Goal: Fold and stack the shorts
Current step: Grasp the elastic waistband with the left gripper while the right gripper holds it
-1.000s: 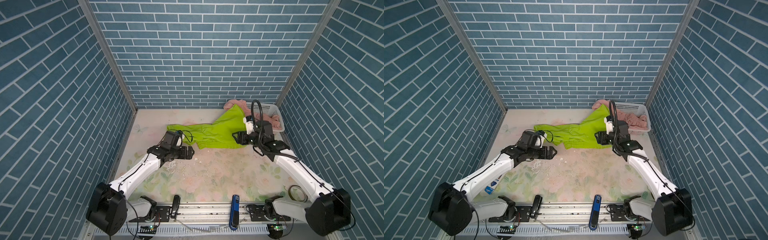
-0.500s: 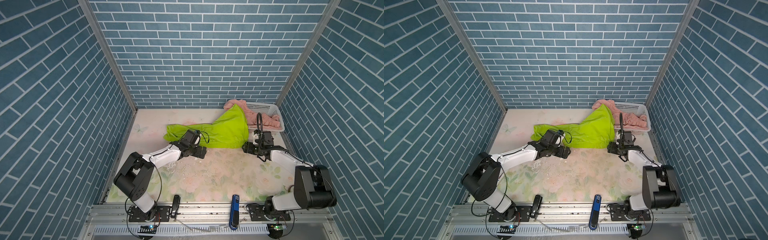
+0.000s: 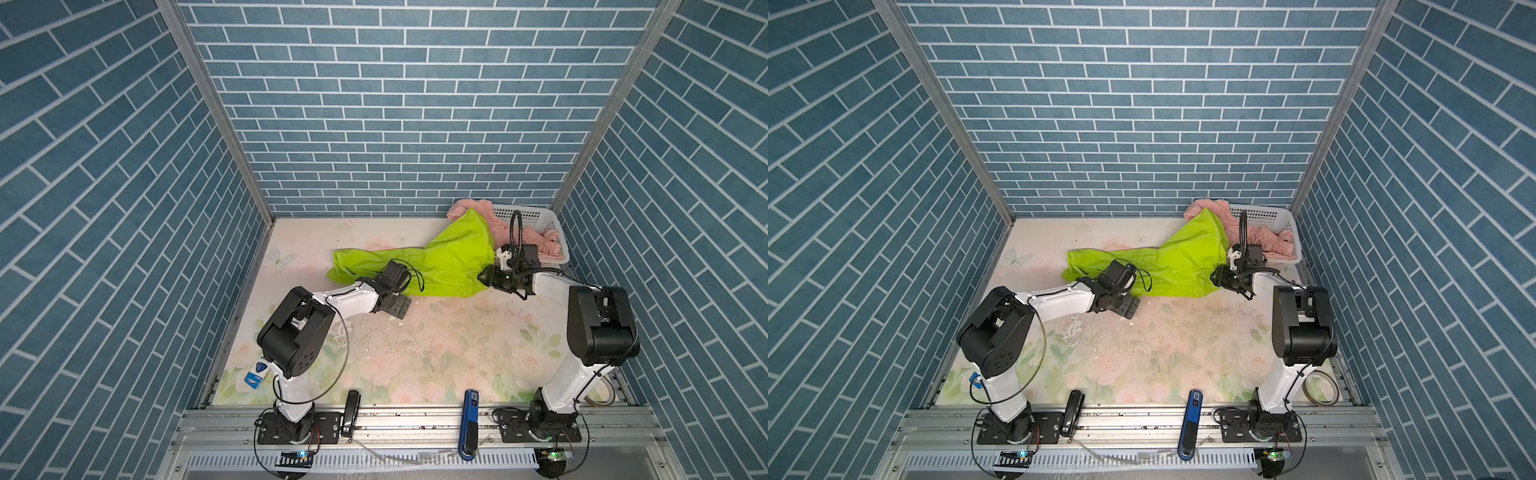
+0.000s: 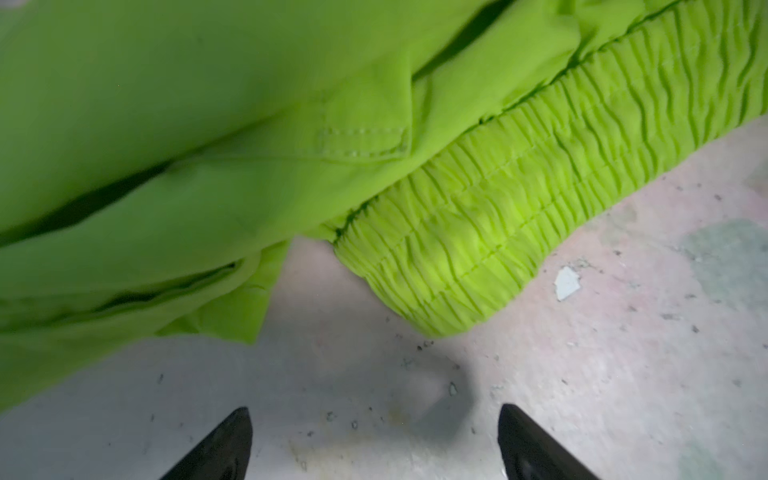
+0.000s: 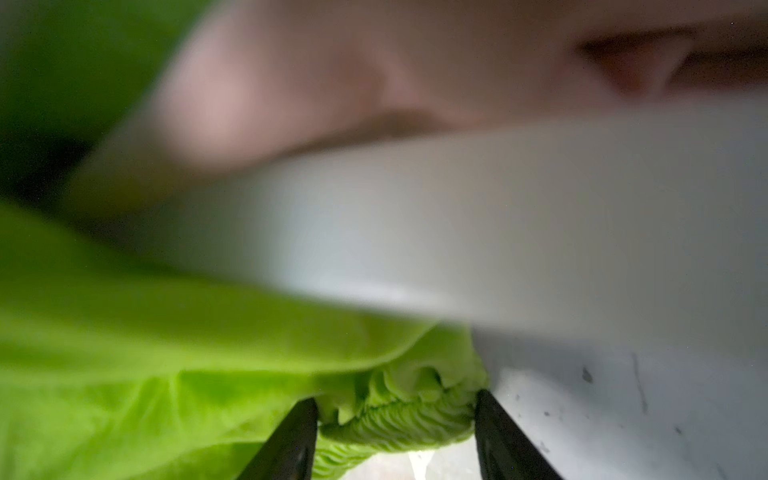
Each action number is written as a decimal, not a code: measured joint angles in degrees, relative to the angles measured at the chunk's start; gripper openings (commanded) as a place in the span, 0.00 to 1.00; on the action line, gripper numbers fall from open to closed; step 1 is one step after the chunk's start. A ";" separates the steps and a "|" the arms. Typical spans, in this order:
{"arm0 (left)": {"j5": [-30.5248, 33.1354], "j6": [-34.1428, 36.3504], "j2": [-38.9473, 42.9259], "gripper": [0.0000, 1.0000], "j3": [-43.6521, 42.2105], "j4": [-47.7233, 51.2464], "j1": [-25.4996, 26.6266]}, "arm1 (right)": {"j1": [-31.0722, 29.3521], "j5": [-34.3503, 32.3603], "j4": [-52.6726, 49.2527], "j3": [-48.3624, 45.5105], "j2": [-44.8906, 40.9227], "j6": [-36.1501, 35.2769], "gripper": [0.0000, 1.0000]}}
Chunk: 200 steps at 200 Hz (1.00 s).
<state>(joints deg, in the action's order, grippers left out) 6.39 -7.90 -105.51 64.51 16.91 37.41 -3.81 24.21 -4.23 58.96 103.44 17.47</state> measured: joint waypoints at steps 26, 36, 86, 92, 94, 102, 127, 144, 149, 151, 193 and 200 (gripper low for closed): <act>1.38 0.66 -1.95 0.53 2.58 1.18 0.00 | 0.20 2.69 0.48 1.64 1.70 0.17 0.15; 1.95 0.66 -2.45 0.40 3.02 1.68 -0.02 | 0.17 3.69 0.42 1.64 1.73 0.42 0.01; 2.91 0.22 -1.86 0.00 3.21 5.33 -0.85 | 0.09 5.20 -3.02 1.09 -0.57 0.70 0.00; 2.95 0.26 -1.22 0.00 3.21 5.99 -1.01 | 0.00 5.18 -4.42 1.09 -1.38 0.68 0.00; 2.97 0.24 -0.87 0.00 3.21 6.12 -1.03 | -0.07 5.14 -4.87 1.09 -1.73 0.68 0.00; 2.95 0.33 0.52 0.00 3.21 6.97 -1.16 | -0.33 5.01 -6.97 1.09 -3.28 0.61 0.00; 1.51 1.20 7.06 0.02 3.23 8.68 -1.25 | -2.78 4.07 -14.69 2.05 -9.33 0.07 0.00; -0.55 2.27 11.63 0.31 2.78 8.20 -1.16 | -6.03 3.41 -19.50 4.37 -13.18 0.00 0.00; -1.11 2.84 12.72 0.46 2.29 7.58 -1.14 | -6.97 3.37 -20.35 5.01 -14.14 0.02 0.00; -1.38 2.82 13.25 0.51 1.99 7.30 -1.11 | -7.41 3.30 -20.81 5.29 -14.56 0.02 0.00; -4.57 5.88 14.86 0.67 -5.64 0.55 -1.11 | -10.19 3.65 -22.77 6.34 -19.71 0.31 0.00; -5.09 6.47 13.46 0.69 -6.56 -0.59 -1.11 | -10.10 3.65 -22.77 6.12 -19.71 0.48 0.00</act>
<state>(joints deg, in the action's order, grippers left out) 1.30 -1.43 -92.05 57.95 16.32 36.29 -13.91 27.86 -27.00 65.08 83.72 17.96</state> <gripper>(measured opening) 0.666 0.068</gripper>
